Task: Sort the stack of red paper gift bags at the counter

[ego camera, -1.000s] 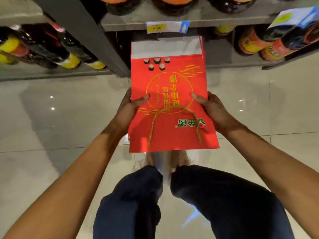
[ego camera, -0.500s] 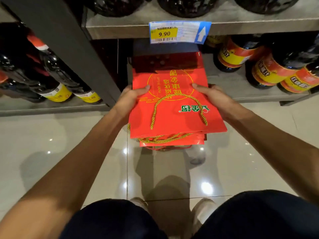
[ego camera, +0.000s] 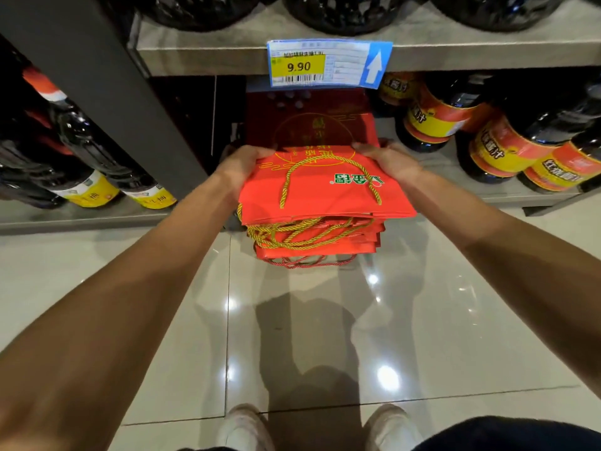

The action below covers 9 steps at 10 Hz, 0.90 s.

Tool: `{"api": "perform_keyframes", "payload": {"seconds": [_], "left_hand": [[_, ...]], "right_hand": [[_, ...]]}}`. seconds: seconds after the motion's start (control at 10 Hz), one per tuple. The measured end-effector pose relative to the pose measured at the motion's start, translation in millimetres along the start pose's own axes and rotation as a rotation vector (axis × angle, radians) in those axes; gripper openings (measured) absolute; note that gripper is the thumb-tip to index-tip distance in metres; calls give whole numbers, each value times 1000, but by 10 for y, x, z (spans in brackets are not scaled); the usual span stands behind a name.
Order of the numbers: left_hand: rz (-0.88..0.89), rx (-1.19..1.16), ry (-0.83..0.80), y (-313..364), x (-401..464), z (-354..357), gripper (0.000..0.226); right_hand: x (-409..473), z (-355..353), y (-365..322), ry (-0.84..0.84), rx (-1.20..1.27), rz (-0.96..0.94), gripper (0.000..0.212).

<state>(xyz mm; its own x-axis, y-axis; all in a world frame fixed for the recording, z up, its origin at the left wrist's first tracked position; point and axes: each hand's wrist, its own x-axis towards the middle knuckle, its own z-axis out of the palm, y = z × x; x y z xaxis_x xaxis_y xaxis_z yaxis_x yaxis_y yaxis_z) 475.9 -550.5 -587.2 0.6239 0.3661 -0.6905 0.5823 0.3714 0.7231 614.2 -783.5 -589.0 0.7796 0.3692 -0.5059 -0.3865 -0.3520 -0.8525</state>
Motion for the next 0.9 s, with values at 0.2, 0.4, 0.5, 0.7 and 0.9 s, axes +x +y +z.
{"api": "perform_keyframes", "payload": {"seconds": [0.2,0.4,0.5,0.7,0.9], "left_hand": [[51,56,44,16,157,0,30],[52,67,22,67,95,21,32],[60,23,15,106,-4,55,23],[160,-88,3,278,-121,25,12],[251,360,219,404,-315,-49,76]], "right_hand": [[186,15,-31,5,-63,9,50],[159,5,-86,-58,-106,-1,31],[167,-15,-159,-117,-109,24,23],[49,-16,-309,-95,-156,30,38],[-377,58,-699,51,-426,-122,64]]}}
